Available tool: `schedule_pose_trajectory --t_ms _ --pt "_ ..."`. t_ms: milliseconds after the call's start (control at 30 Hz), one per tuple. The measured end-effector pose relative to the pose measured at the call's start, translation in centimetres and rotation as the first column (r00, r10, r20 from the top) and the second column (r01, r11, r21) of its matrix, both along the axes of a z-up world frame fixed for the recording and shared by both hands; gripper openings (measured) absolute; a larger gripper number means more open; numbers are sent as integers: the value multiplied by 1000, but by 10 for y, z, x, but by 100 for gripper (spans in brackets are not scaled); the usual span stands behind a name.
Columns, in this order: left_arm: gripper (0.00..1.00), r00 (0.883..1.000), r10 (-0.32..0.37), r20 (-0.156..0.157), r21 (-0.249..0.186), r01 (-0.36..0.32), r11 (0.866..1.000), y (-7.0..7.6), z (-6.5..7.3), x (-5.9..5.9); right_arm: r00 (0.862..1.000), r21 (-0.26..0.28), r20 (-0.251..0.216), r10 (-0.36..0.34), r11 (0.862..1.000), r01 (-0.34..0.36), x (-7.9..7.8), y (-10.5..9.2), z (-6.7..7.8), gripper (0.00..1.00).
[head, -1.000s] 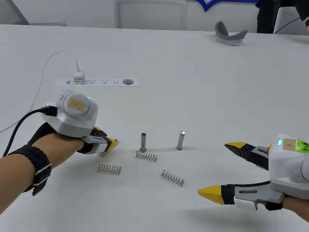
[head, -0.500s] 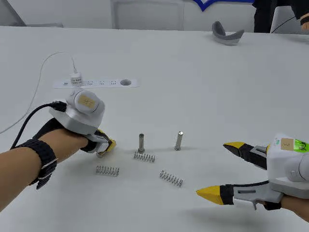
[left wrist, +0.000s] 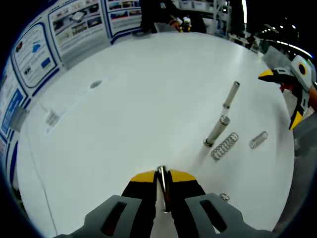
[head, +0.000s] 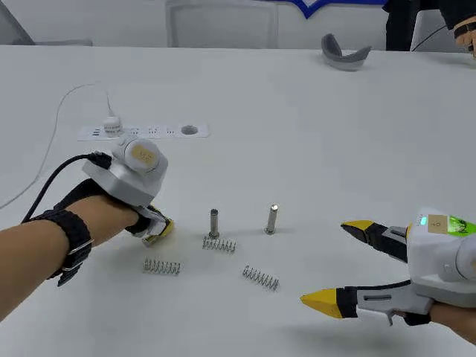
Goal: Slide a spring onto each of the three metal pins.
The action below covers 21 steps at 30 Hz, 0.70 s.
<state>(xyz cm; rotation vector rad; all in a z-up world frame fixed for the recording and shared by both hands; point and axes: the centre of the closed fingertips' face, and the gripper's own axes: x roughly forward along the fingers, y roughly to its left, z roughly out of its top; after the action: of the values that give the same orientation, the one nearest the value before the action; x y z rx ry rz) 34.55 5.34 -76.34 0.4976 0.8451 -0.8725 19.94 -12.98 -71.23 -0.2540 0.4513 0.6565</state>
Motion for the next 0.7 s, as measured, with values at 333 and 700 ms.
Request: schedule_pose_trajectory --t_ms 333,700 --pt "9 999 30 -39 45 -28 999 0 -2 0 1000 3 -2 2 1000 -2 -1 1 0 85" --pt "8 998 50 -31 72 -48 996 0 -3 -1 1000 5 -4 3 1000 -3 -1 1 -1 85"
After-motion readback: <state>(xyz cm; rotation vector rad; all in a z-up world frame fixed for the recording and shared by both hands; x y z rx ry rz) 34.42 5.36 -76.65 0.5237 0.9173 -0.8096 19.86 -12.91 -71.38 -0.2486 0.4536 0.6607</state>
